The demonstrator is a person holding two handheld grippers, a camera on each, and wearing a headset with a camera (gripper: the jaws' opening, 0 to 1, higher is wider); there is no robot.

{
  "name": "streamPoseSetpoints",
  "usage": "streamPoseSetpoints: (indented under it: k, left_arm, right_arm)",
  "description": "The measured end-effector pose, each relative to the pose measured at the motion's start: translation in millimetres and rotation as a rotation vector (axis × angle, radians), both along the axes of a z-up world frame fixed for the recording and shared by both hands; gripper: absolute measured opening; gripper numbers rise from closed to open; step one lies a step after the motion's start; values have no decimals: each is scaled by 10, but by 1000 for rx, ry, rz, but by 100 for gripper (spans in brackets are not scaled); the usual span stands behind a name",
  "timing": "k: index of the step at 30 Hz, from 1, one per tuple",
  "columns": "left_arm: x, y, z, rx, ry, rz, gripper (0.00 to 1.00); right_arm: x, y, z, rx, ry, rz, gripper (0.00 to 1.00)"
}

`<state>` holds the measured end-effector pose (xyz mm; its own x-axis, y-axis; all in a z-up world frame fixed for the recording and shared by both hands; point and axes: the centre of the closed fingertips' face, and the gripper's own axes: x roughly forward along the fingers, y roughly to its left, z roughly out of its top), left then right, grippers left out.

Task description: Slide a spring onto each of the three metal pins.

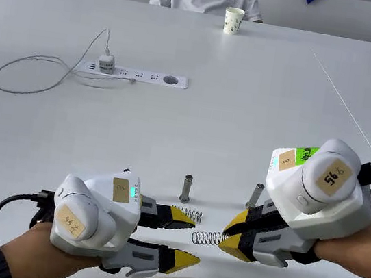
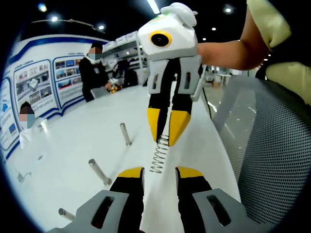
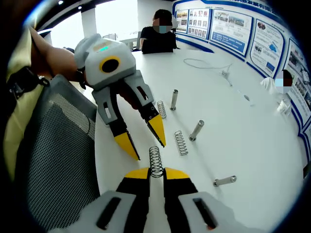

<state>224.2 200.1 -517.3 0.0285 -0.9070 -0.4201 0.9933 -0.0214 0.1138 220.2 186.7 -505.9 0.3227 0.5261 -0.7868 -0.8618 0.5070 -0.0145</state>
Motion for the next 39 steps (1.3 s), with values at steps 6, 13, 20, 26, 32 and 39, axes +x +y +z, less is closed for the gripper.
streamPoseSetpoints:
  k: [6, 13, 20, 26, 32, 39]
  left_arm:
    - [-3, 8, -11, 8, -28, -8, 17]
    - [32, 16, 15, 2, -45, 1, 12]
    - [29, 16, 17, 0, -45, 2, 12]
    - [25, 10, 38, -9, -41, 1, 11]
    - [-9, -3, 41, -13, -33, -10, 12]
    - [-38, -16, 43, -17, -30, -17, 12]
  right_arm:
    - [-19, 49, 11, 3, 0, 14, 11]
    - [-1, 100, 79, 15, -19, 21, 11]
    - [32, 167, 175, 39, -49, 23, 11]
    - [62, 252, 269, 68, -76, 25, 11]
    - [67, 340, 309, 80, -93, 36, 11]
    - [75, 381, 320, 77, -103, 46, 11]
